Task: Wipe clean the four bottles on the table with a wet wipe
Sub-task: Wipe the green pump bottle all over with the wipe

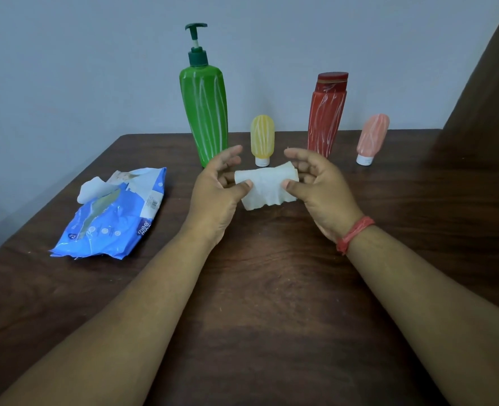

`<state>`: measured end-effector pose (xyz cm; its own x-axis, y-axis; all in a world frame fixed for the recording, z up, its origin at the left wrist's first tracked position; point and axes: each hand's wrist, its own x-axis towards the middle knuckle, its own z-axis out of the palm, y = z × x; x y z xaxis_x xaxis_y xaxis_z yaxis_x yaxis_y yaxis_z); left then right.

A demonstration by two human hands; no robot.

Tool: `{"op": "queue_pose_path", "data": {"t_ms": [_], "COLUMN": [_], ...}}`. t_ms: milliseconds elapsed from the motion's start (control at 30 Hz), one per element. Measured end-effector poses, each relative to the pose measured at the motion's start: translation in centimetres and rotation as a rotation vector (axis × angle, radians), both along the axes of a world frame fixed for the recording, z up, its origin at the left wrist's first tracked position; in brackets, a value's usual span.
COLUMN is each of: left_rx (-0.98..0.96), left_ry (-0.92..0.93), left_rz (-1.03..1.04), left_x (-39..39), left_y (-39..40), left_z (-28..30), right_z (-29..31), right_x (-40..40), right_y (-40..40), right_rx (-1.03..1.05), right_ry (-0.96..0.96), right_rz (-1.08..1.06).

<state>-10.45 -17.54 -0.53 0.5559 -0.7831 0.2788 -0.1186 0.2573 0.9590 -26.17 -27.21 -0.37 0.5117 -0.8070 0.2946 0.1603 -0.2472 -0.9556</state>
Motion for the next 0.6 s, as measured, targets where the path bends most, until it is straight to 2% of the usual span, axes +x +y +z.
{"op": "queue_pose_path", "data": {"t_ms": [167, 333, 433, 500, 600], "left_rx": [0.030, 0.013, 0.025, 0.029, 0.041], "left_ry": [-0.298, -0.327, -0.344, -0.375, -0.494], "left_rz": [-0.007, -0.020, -0.006, 0.027, 0.105], "left_x": [0.11, 0.04, 0.19, 0.36, 0.48], "left_y": [0.24, 0.37, 0.39, 0.33, 0.25], "left_z": [0.12, 0.37, 0.48, 0.54, 0.66], "right_z": [0.13, -0.06, 0.06, 0.29, 0.48], "right_x": [-0.10, -0.08, -0.16, -0.27, -0.38], "right_y": [0.06, 0.16, 0.17, 0.23, 0.14], "right_rx": [-0.140, -0.075, -0.102, -0.162, -0.447], "right_ry": [0.060, -0.025, -0.001, 0.062, 0.316], "right_rz": [-0.045, -0.087, -0.060, -0.046, -0.203]}}
